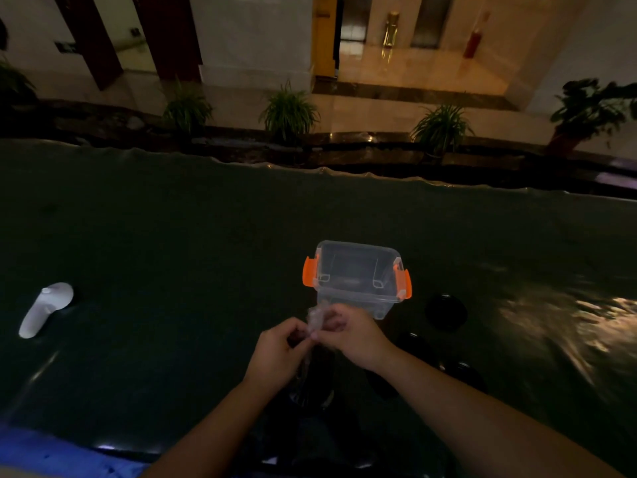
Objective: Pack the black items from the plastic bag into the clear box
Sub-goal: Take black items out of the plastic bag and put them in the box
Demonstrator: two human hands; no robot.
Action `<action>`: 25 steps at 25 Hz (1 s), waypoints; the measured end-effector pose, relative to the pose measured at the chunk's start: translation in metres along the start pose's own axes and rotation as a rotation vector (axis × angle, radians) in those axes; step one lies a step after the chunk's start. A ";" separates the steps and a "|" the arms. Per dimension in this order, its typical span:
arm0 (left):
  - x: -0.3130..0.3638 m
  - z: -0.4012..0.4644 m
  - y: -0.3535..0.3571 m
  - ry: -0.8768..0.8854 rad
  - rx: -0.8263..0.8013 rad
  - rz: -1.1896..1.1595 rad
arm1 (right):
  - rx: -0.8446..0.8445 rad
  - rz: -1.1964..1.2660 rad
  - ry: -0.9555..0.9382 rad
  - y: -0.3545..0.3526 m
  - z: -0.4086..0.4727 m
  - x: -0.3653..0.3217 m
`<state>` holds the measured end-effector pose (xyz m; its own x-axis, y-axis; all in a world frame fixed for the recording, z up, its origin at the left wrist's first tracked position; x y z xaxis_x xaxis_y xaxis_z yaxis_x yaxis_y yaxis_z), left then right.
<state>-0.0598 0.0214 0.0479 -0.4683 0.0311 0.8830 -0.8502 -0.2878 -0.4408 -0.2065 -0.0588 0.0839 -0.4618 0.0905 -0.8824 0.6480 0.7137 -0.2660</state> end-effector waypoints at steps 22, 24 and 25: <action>0.024 0.001 -0.079 0.169 0.014 0.116 | 0.161 -0.238 -0.153 -0.046 -0.026 -0.003; 0.025 -0.001 -0.082 0.184 -0.005 0.141 | 0.203 -0.256 -0.145 -0.052 -0.031 -0.006; 0.025 -0.003 -0.082 0.189 -0.020 0.144 | 0.234 -0.258 -0.159 -0.052 -0.036 -0.010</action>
<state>-0.0022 0.0484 0.1061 -0.6202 0.1703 0.7658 -0.7751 -0.2832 -0.5648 -0.2577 -0.0721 0.1205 -0.5403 -0.1936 -0.8189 0.6516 0.5195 -0.5527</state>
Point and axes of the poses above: each hand's wrist, its own z-axis towards the middle knuckle, its own y-axis out of the palm, x = y × z, the point moved 5 cm from there along z, towards the middle knuckle, and after that the axes turned 9 degrees about y, right-handed, at the moved point
